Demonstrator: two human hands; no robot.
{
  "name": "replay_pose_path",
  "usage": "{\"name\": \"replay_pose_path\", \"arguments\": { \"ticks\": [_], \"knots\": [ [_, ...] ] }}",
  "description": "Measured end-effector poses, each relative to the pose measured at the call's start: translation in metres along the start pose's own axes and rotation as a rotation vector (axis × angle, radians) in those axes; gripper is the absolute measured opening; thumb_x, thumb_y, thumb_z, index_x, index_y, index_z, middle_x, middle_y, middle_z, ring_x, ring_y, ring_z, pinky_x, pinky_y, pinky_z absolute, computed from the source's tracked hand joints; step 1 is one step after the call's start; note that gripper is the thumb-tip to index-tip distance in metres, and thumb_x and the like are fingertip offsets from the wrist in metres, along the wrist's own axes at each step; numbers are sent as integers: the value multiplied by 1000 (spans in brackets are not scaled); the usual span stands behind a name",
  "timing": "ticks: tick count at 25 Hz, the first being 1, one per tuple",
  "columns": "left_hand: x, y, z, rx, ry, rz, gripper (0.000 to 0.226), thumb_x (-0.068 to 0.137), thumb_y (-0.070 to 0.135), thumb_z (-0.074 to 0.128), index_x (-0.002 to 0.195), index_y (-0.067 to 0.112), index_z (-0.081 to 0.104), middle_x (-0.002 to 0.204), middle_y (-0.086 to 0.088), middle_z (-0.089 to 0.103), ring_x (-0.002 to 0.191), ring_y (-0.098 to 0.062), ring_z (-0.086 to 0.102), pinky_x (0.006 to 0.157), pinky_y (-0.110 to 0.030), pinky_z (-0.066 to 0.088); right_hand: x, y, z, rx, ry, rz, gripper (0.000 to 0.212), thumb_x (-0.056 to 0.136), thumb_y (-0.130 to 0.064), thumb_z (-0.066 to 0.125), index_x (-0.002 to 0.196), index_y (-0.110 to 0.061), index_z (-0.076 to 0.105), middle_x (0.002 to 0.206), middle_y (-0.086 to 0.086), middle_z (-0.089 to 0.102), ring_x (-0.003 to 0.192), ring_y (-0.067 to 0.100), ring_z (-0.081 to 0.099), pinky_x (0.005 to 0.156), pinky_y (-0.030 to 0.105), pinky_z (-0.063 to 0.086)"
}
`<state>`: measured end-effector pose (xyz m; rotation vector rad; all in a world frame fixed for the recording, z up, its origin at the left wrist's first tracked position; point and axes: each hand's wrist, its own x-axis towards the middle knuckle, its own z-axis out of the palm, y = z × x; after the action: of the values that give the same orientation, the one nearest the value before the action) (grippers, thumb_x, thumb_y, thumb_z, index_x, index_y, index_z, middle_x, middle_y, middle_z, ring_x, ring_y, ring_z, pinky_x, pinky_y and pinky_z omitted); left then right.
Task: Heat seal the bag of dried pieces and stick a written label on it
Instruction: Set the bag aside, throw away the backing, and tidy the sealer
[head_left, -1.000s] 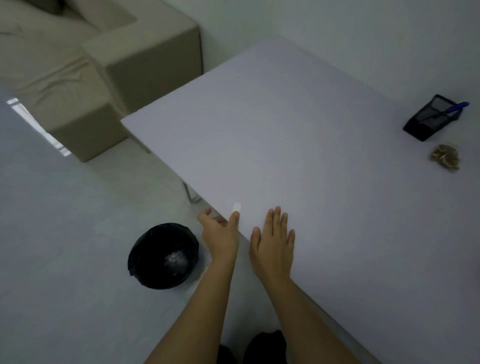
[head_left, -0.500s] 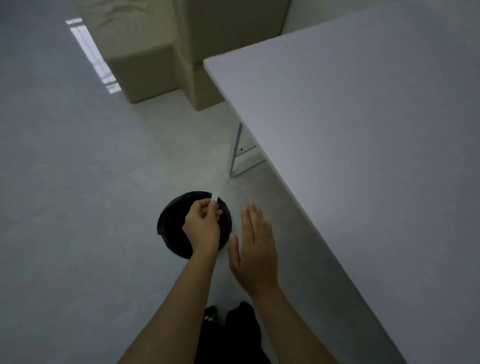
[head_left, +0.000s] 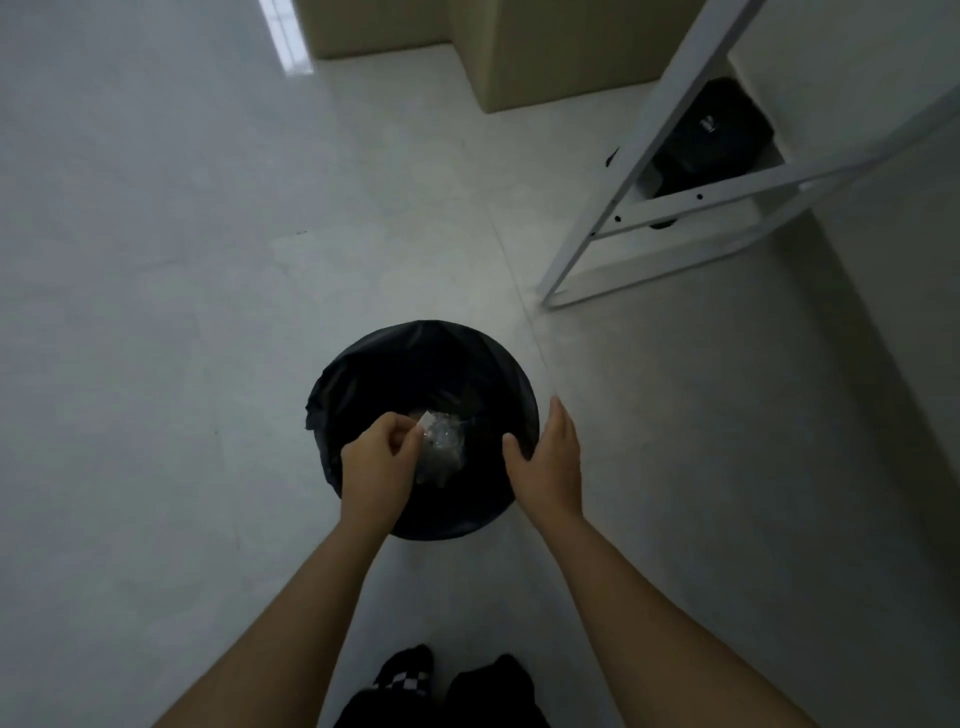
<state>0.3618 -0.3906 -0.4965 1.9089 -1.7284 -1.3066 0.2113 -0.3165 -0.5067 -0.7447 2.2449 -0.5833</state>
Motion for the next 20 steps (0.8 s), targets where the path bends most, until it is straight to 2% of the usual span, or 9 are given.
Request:
{"name": "replay_pose_path", "arguments": {
  "ticks": [3, 5, 8, 11, 13, 15, 17, 18, 20],
  "knots": [
    [18, -22, 24, 34, -14, 34, 12, 89, 22, 59, 85, 13, 65, 75, 0, 66, 69, -4, 58, 58, -9, 37, 24, 31, 33, -2, -21, 99, 81, 86, -30, 59, 145, -16, 6, 152, 12, 23, 137, 27, 26, 109, 38, 29],
    [31, -31, 38, 65, -50, 28, 10, 88, 19, 59, 86, 11, 65, 76, -1, 65, 67, -6, 56, 58, -10, 40, 32, 41, 47, 64, 9, 94, 74, 87, -21, 58, 144, -21, 12, 144, 12, 38, 128, 29, 42, 102, 39, 39],
    [52, -45, 57, 173, -104, -3, 10, 85, 15, 58, 85, 10, 67, 80, -4, 65, 63, -8, 53, 53, -14, 40, 35, 46, 60, 124, 151, 107, 58, 89, -3, 46, 138, -24, 25, 124, 15, 57, 109, 30, 57, 89, 36, 47],
    [67, -65, 80, 298, -165, -88, 15, 86, 16, 59, 86, 6, 71, 84, -10, 68, 71, -20, 60, 58, -26, 48, 37, 49, 68, 121, 233, 85, 53, 89, 3, 38, 135, -23, 31, 114, 16, 62, 99, 29, 61, 81, 33, 50],
    [70, -75, 90, 379, -230, -176, 17, 86, 16, 59, 86, 1, 68, 81, -14, 65, 70, -25, 59, 55, -27, 45, 38, 51, 69, 107, 252, 73, 52, 89, 3, 38, 135, -22, 31, 112, 16, 62, 94, 27, 61, 80, 33, 50],
    [68, -77, 89, 459, -219, -181, 14, 86, 10, 55, 88, -1, 65, 85, -18, 64, 74, -29, 60, 58, -29, 43, 39, 53, 69, 106, 232, 69, 53, 89, 3, 38, 136, -21, 31, 111, 15, 62, 87, 21, 57, 77, 30, 48],
    [65, -73, 77, 465, -146, -125, 16, 85, 2, 49, 84, -2, 65, 81, -17, 65, 72, -29, 60, 60, -31, 46, 38, 51, 65, 125, 171, 57, 54, 90, 1, 41, 137, -21, 27, 118, 16, 59, 92, 20, 57, 81, 30, 48],
    [63, -70, 67, 441, -110, -87, 18, 84, -1, 48, 78, -2, 64, 74, -14, 63, 69, -29, 59, 58, -32, 47, 36, 48, 60, 121, 120, 40, 56, 90, -4, 45, 140, -20, 22, 127, 17, 54, 104, 24, 56, 88, 33, 47],
    [53, -55, 42, 392, -69, -46, 20, 81, -6, 45, 65, 0, 56, 60, -7, 53, 64, -29, 55, 52, -31, 42, 27, 36, 45, 62, 0, 41, 71, 90, -19, 53, 144, -14, 8, 148, 18, 29, 131, 30, 37, 104, 36, 36]
  ]
}}
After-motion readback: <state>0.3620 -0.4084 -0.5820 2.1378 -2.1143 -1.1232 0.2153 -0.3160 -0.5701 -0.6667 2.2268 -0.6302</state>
